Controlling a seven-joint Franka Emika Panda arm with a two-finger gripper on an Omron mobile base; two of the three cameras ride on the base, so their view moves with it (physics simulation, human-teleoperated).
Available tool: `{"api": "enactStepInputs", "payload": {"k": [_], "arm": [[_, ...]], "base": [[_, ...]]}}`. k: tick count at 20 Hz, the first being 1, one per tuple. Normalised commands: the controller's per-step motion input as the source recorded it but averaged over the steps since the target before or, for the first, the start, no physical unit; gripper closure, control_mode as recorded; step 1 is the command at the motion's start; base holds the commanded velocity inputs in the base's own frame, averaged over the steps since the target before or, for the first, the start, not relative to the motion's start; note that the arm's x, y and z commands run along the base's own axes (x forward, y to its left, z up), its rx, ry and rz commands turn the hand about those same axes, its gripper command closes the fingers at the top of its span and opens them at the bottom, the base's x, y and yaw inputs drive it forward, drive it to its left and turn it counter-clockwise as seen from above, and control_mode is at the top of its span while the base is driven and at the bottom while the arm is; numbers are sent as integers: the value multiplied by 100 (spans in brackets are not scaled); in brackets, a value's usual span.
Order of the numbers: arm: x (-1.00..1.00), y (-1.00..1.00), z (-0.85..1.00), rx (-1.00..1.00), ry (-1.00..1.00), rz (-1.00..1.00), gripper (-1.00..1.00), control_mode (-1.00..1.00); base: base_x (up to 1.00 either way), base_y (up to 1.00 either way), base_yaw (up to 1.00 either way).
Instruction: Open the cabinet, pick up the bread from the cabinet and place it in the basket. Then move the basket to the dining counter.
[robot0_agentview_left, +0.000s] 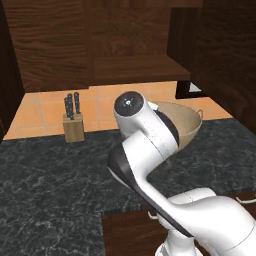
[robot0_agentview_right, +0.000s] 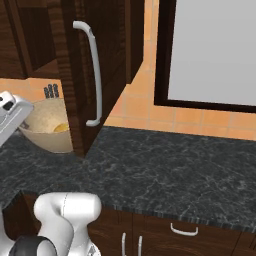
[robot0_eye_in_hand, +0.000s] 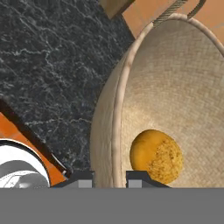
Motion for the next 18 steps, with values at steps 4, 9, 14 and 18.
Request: {"api": "enactStepInputs", "payload": {"k": [4,9,14,18], "arm": [[-11,-3,64,-19,-16,21,100,-100],[-5,-22,24,-8,-7,8,100,-100],[0,-11,-15,0,-1,0,100,100],[0,0,0,0,0,0,100,100]], "base": [[0,0,0],[0,0,0],[-2,0,0],[-77,-8,-3]]}}
